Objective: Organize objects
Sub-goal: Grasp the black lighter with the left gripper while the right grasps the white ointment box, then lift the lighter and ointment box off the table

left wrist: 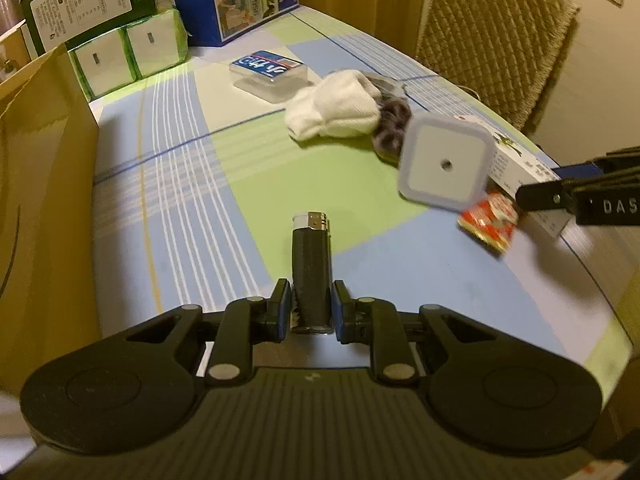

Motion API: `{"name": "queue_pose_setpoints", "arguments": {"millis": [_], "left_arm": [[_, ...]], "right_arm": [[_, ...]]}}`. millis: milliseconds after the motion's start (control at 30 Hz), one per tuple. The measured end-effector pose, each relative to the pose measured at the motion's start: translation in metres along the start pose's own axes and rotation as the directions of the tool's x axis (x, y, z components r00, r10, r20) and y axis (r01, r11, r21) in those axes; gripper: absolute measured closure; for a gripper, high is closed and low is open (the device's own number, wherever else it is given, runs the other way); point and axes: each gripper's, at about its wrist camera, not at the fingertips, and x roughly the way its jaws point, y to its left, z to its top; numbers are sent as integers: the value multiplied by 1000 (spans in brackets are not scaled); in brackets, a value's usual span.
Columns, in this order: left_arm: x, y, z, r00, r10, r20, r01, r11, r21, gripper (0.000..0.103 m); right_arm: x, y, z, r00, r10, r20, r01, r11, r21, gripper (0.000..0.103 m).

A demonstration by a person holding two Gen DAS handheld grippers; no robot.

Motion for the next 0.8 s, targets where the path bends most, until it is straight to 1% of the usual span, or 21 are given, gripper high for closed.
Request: {"name": "queue_pose_setpoints", "arguments": {"millis": [100,200,333,400,467,567,667,800], "left_arm": [[-5,-2,-7,1000,1,2,-1,1000,18,85],[-3,-3,-6,1000,-2,14,2,1000,24,77],[2,-6,-3,999,20,37,-22,999,49,76],[4,-6,-2,999,24,46,-27,998,54,76],[5,-5,-1,998,19,52,-21,998,54,76],[7,-5,0,998,16,59,-19,998,64,77],[7,-5,0,998,0,61,-4,998,62,84],[7,-8,-1,998,7,68,-12,997,74,85]], "right_arm": [[-6,2,-11,1000,-13,-10,13,1000,6,67],[-9,3,-18,1000,-22,-7,22,1000,-2,67],[-8,0,-19,1000,-19,4,19,1000,7,66],[-7,0,-18,1000,-29,8,29,1000,3,63],[-3,-1,-17,999,-36,5,36,999,-3,58],[1,-5,-15,1000,-22,-1,22,1000,2,57],[6,-9,-14,1000,-12,-5,12,1000,19,57],[9,-16,-10,1000,12,-11,-12,998,58,57]]}}
